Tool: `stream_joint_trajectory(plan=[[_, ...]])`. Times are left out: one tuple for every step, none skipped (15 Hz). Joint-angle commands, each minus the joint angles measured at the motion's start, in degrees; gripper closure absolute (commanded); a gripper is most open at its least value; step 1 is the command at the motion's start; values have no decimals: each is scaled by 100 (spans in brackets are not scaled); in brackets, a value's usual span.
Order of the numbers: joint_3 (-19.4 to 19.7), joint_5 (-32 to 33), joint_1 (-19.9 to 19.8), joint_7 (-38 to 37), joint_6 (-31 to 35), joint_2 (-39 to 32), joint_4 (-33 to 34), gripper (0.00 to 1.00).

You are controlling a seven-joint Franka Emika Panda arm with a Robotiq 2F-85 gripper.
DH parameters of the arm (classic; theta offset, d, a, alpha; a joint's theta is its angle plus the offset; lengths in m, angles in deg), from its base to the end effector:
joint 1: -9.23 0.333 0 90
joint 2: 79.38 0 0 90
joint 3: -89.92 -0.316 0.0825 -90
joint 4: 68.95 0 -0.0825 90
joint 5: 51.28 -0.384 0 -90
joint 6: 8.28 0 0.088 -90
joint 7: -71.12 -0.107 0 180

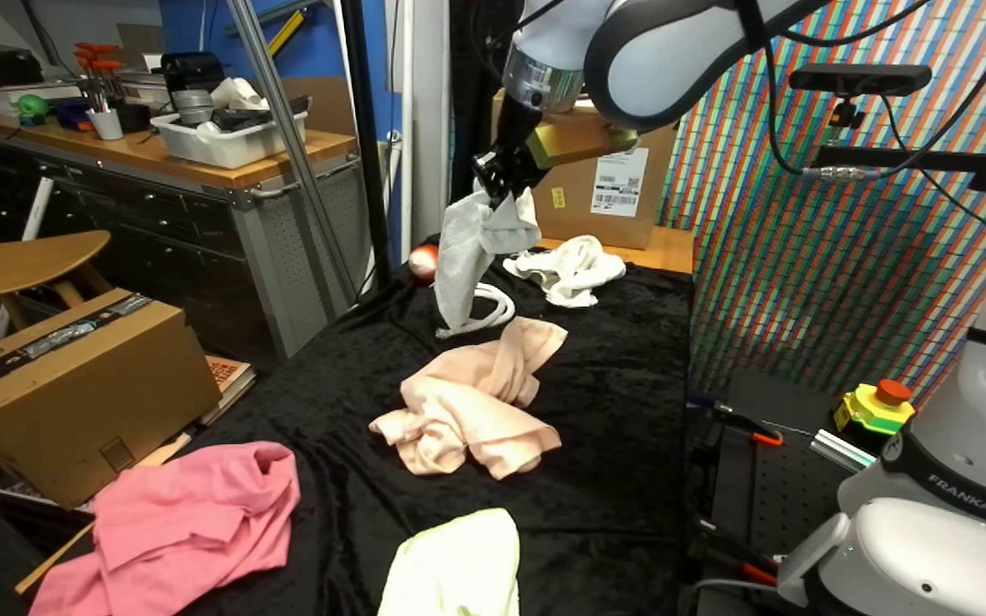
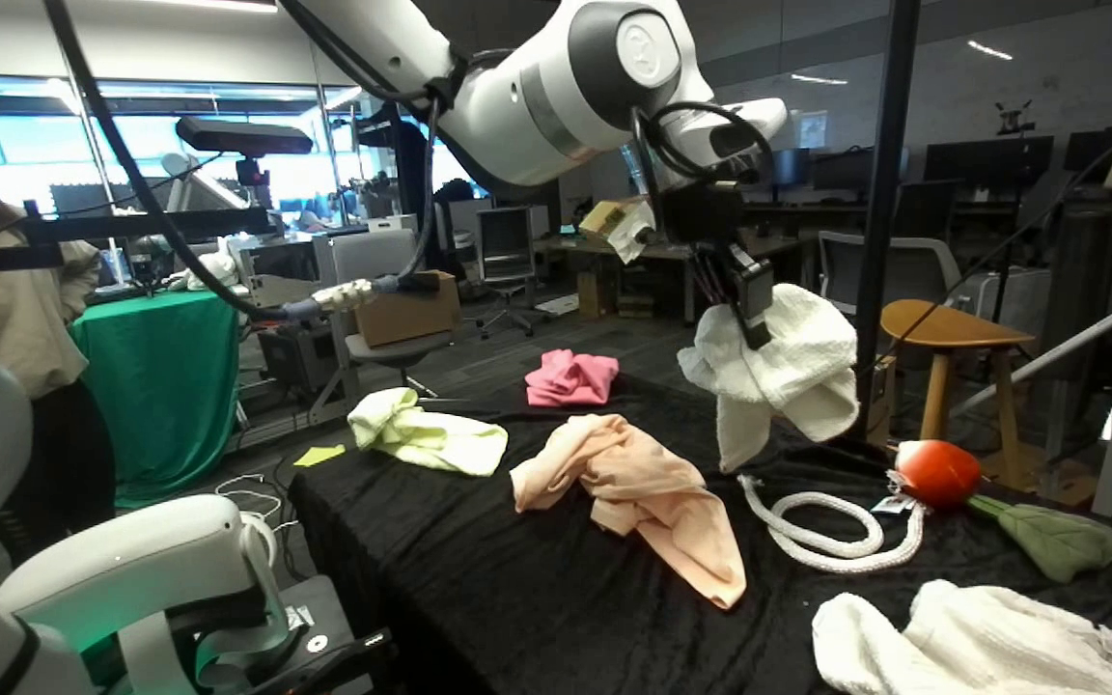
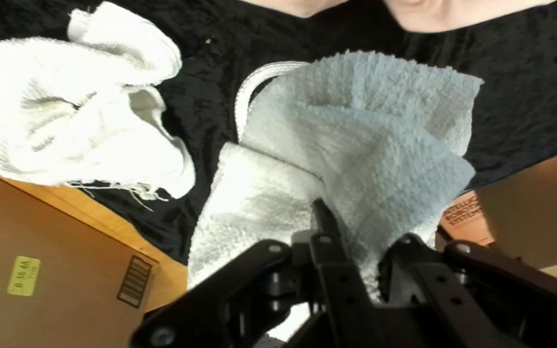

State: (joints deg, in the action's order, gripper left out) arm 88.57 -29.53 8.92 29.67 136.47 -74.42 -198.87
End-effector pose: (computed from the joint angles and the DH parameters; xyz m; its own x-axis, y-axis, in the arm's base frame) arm 0.5353 0.0136 0.4310 0.8277 -0.3723 0.4199 -0.4254 -0.9043 0.0369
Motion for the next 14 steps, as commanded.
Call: stream_joint_trajectory(plan=[[-21, 881, -294, -1269, 281, -201, -26, 90], [-2, 1022, -307, -1496, 233, -273, 4, 89], [22, 1088, -297, -1630, 234, -344, 17, 58], [34, 1191, -280, -1790, 206, -405, 37, 57], [52, 1293, -257, -1927, 230, -461, 40, 52], [68, 1360, -235, -2019, 217, -490, 57, 43], [81, 1385, -215, -2081, 220, -529, 65, 36], [96, 1457, -204, -2209, 211, -567, 82, 27], [111, 1417, -202, -2201, 198, -589, 77, 21], [123, 1450, -201, -2259, 178, -607, 76, 12], [149, 1467, -214, -2307, 132, -617, 51, 5], [176, 1490, -222, -2354, 103, -630, 41, 1], [226, 1510, -245, -2396, 79, -626, -6, 0], [285, 1541, -270, -2456, 80, -646, -35, 0]])
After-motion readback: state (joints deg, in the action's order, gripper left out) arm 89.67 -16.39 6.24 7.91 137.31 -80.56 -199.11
